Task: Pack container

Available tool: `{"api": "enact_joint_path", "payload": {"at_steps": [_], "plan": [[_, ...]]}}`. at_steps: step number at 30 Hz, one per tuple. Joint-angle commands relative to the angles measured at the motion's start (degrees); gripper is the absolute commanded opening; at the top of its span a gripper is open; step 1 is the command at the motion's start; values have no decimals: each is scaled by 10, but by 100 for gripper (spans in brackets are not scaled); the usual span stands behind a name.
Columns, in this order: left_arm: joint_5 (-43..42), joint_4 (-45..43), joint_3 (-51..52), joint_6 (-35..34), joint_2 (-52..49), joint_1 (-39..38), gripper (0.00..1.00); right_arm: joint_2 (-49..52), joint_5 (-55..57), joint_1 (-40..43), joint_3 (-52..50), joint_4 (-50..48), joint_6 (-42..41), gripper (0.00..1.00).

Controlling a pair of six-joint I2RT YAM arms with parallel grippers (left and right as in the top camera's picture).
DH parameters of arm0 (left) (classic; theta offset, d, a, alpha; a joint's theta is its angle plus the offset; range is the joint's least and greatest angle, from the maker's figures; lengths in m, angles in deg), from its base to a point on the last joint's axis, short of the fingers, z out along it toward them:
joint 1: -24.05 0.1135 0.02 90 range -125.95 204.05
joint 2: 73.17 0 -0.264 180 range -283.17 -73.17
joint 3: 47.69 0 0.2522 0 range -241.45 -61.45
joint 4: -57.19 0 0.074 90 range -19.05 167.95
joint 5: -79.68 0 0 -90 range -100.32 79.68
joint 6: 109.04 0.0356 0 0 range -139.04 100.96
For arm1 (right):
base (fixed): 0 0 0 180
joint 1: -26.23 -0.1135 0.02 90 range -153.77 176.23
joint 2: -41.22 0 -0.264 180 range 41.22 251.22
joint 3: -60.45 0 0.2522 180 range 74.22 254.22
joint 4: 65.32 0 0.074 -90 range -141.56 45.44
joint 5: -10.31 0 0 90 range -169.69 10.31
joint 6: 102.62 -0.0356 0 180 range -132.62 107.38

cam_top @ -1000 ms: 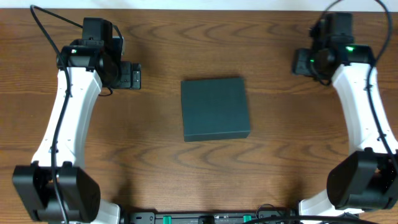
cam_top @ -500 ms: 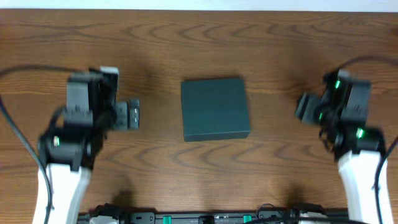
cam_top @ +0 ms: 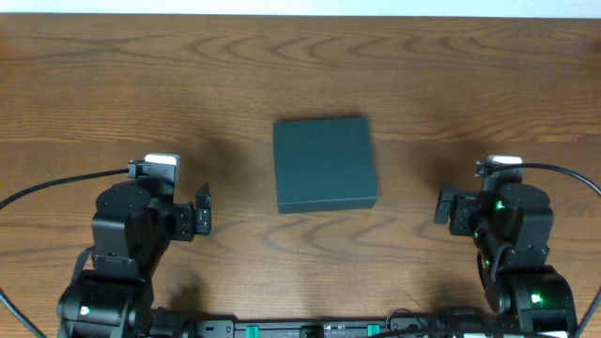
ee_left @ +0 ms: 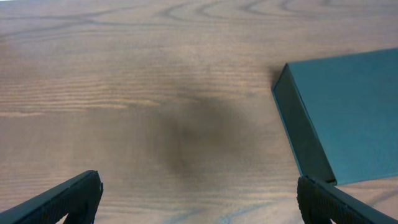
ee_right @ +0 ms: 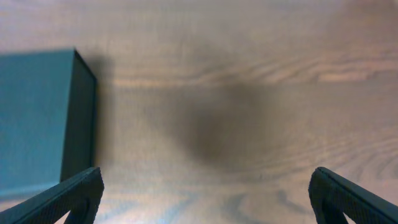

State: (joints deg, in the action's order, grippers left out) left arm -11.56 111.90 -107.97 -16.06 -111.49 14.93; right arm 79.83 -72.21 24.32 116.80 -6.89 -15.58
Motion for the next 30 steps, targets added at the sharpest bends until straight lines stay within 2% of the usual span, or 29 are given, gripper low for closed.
{"api": "enact_joint_path", "payload": {"at_steps": [1,30], "plan": [[7,3,5,4,-6,-2,99,1,-6,-6,-4,11,11,99],[7,3,5,4,-13,-2,99,-15,-1,7,-4,36,14,99]]}}
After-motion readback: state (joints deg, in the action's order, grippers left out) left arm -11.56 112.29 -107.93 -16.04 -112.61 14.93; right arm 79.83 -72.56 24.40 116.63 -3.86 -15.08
